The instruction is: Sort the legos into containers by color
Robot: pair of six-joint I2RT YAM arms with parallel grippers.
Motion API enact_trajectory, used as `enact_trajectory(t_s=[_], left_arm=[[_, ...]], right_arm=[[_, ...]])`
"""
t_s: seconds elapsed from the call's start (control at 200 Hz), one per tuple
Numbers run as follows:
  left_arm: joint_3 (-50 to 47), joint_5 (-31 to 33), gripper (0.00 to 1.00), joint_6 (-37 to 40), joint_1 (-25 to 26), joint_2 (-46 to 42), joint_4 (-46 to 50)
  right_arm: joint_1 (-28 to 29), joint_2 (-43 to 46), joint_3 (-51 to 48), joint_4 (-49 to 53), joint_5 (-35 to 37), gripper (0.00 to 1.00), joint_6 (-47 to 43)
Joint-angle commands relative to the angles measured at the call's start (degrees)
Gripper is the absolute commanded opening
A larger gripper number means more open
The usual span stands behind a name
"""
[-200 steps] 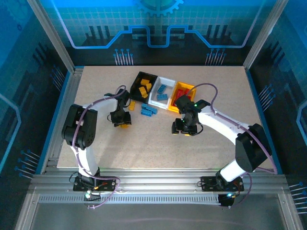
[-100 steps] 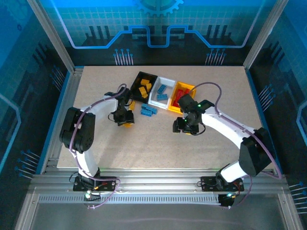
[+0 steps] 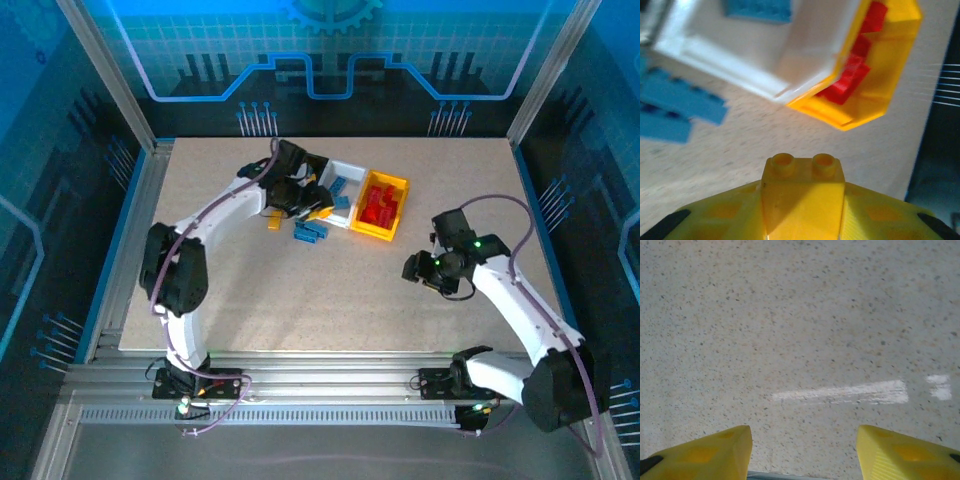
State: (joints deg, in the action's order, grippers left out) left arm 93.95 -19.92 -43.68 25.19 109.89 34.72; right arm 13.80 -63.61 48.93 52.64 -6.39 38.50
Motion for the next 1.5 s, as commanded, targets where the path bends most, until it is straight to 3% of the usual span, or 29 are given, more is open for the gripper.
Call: enact_trajectory(t_s=[0.0,0.22,0.705,0.945,1.111,1.336,1.496], left_arm=[[7.2,-3.2,0.39,-4.0,1.3,5.8,0.0],[18.5,-1.6,0.39,-5.3,0.3,12.5,0.7],[38.1,2.5,0.39,-4.8,-10.4,25.1,8.0],[38.1,3.1,0.4,-3.7,-12.4,27.0,9.4],[37.7,2.8,0.5,-2.8,-12.7,26.9,9.6],[36.4,2.2,0.54,-1.8,-13.3,25.1,9.8],[35.8,3.4,0.55,5.8,-13.3,20.9,14.9]], right_arm=[[-1.9,3.1,-2.2,2.7,-1.9,0.59,-1.2],[-3.5,5.8,-4.3,3.9,-2.6,0.59,-1.6],[-3.7,2.6,-2.1,4.1,-2.8,0.59,-1.7],[-3.7,1.5,-2.1,3.5,-2.8,0.59,-0.7],[-3.4,-0.3,-1.0,2.7,-3.1,0.59,-0.1],[-1.6,-2.3,0.7,1.8,-2.8,0.59,1.1],[-0.3,-3.1,1.0,1.2,-2.5,0.59,1.6]])
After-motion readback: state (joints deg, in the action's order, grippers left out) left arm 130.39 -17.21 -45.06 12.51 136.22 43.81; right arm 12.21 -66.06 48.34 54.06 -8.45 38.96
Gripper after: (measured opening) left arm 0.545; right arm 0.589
